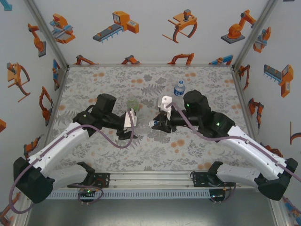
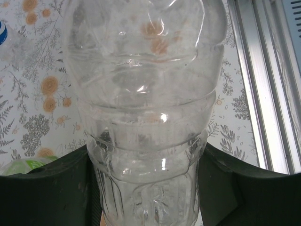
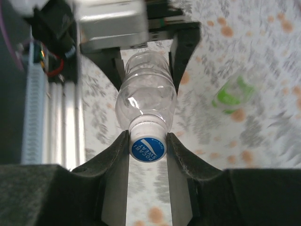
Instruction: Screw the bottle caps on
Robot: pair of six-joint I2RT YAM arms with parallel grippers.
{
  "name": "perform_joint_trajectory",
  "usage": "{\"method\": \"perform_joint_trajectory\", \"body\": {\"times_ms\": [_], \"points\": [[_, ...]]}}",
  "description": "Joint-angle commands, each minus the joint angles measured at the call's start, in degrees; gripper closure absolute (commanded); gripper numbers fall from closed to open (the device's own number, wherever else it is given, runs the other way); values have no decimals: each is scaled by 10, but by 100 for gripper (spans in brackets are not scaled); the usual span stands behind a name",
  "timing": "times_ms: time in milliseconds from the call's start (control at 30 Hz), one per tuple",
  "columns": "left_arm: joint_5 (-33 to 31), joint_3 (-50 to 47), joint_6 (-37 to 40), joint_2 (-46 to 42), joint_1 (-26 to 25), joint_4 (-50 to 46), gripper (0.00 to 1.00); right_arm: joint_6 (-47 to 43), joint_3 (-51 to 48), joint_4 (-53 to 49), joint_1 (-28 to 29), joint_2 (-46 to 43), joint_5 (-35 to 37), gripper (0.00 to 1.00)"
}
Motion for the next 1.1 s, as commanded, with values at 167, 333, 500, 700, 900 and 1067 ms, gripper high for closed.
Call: {"method": "perform_joint_trajectory", "body": {"times_ms": [167, 333, 500, 700, 900, 1067], "points": [[1, 23, -10, 4, -3, 10, 94, 611, -48, 39, 1, -16, 216, 100], [4, 26, -16, 12, -3, 11, 94, 780, -44, -21, 0, -8, 241, 100], [3, 26, -19, 8, -4, 11, 95, 771, -41, 1, 0, 5, 211, 100], [1, 24, -19, 6, -4, 11, 95, 621, -26, 21, 0, -21, 232, 70], [1, 23, -16, 3, -3, 11, 96, 327, -40, 77, 0, -73, 177, 60], [3, 24, -17, 4, -3, 11, 97, 56, -48, 84, 0, -92, 53, 53]]}}
